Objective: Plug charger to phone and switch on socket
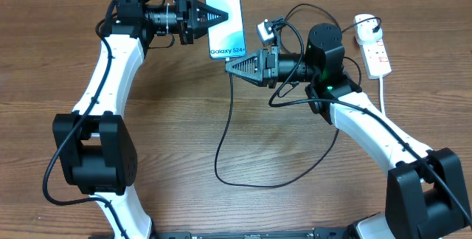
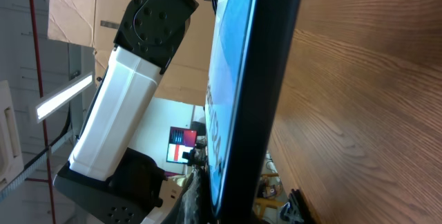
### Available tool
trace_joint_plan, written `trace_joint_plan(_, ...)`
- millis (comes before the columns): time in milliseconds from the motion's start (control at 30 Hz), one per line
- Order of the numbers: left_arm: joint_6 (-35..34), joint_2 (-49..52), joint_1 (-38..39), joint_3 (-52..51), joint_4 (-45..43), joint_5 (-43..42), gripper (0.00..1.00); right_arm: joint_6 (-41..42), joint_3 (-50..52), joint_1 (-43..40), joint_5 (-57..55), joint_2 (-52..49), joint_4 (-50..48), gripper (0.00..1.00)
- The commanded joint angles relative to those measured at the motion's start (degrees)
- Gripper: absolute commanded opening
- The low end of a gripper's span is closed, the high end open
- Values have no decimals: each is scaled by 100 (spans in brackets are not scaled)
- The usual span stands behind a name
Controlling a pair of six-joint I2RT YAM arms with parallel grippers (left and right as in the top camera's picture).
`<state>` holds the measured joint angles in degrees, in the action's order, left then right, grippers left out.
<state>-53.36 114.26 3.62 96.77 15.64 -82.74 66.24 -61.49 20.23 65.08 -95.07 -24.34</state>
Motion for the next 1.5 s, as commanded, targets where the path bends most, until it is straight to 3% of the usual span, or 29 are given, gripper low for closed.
trace_joint_plan(0, 275, -15, 92, 44, 42, -695, 4, -4, -109, -162, -894, 118, -85, 4)
trace_joint_plan(733, 280, -15, 232, 44, 59, -726, 4, 20, -109, -162, -1102, 118, -90, 4)
trace_joint_plan(900, 280, -15, 232, 44, 59, -728, 4, 28, -111, -162, -1102, 118, -87, 11)
trace_joint_plan(1467, 280, -15, 229, 44, 52, -597, 4, 24, -111, -162, -881, 118, -85, 15)
